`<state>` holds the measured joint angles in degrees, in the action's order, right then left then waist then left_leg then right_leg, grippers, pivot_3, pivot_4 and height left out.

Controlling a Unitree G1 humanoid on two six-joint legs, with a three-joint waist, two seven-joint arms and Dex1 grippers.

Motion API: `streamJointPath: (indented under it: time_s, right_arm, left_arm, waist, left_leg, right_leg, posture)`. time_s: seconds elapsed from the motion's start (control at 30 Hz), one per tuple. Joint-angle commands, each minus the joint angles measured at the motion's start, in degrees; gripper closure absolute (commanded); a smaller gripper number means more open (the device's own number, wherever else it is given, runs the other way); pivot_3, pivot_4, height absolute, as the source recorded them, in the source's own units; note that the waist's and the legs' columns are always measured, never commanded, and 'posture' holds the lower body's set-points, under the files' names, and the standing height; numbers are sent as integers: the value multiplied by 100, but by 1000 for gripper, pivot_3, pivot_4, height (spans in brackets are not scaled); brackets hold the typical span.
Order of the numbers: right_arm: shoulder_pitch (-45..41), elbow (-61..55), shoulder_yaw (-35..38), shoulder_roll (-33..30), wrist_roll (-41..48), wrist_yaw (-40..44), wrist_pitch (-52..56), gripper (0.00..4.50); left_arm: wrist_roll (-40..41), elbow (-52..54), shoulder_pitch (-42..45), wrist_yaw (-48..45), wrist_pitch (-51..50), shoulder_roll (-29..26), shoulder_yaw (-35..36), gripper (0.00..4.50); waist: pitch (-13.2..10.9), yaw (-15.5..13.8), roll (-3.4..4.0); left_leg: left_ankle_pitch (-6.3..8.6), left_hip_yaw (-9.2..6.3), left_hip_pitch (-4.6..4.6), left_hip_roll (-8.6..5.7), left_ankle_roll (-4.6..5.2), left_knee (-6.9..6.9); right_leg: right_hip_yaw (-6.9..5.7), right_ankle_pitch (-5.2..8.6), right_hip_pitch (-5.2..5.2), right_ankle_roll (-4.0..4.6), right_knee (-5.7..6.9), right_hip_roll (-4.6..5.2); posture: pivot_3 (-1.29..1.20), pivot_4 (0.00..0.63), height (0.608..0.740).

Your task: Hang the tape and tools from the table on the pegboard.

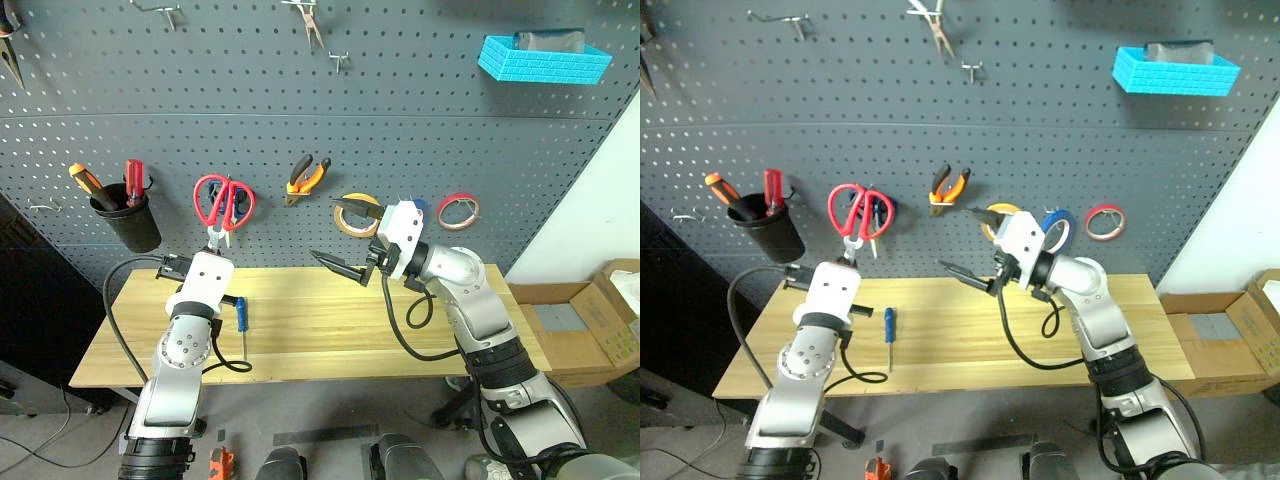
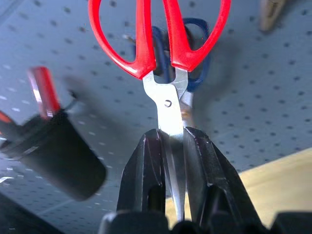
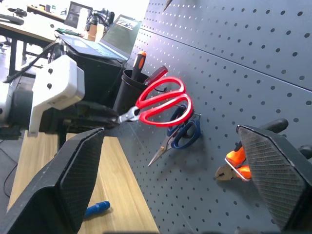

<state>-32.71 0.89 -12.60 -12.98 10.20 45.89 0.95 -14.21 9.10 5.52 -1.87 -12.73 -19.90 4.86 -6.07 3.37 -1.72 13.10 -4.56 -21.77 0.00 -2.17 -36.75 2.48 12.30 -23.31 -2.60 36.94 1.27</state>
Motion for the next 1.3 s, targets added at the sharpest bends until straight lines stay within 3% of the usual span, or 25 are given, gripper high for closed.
streamJointPath:
  time_s: [0.03, 0.5, 0.9, 1.1, 1.3]
  right_arm:
    - [-1, -266, 73, -39, 34, -70, 34, 0]
    - [84, -513, 64, -190, 40, -128, 195, 0]
    - [193, -610, 8, -259, 6, -80, 207, 0]
    - [439, -833, -415, -467, -194, 142, 392, 0]
    - [405, -859, -894, -415, -392, 313, 469, 0]
  left_arm:
    - [184, -20, 181, -19, -91, 52, 170, 4245]
    - [856, -629, 687, -339, -587, 123, 303, 4245]
    - [844, -583, 447, -379, -721, 135, 200, 40]
    - [1067, -582, -73, -214, -1114, 339, 523, 40]
    - [1293, -900, -82, -202, -1477, 441, 696, 40]
  waist:
    - [5, 0, 2]
    - [69, 12, 6]
    - [82, 34, 6]
    - [63, 79, 20]
    - [-174, 103, 34]
  left_leg:
    - [0, 0, 1, 0, 0, -1]
    - [0, 1, 2, 0, 0, -9]
    - [0, 1, 4, 0, 0, -10]
    - [0, 2, 6, 3, 0, -8]
    - [0, 1, 31, 15, 1, -14]
  right_leg:
    - [1, 0, 0, 0, 1, 0]
    - [2, -1, 3, -1, 4, -3]
    - [3, -2, 4, -2, 6, -4]
    - [4, 18, 4, 30, 5, -4]
    - [2, 25, 19, 39, 13, -10]
  posture:
    - [-33, 5, 740]
    - [-51, 0, 740]
    - [-59, 24, 740]
    - [-65, 81, 740]
    - [-64, 157, 740]
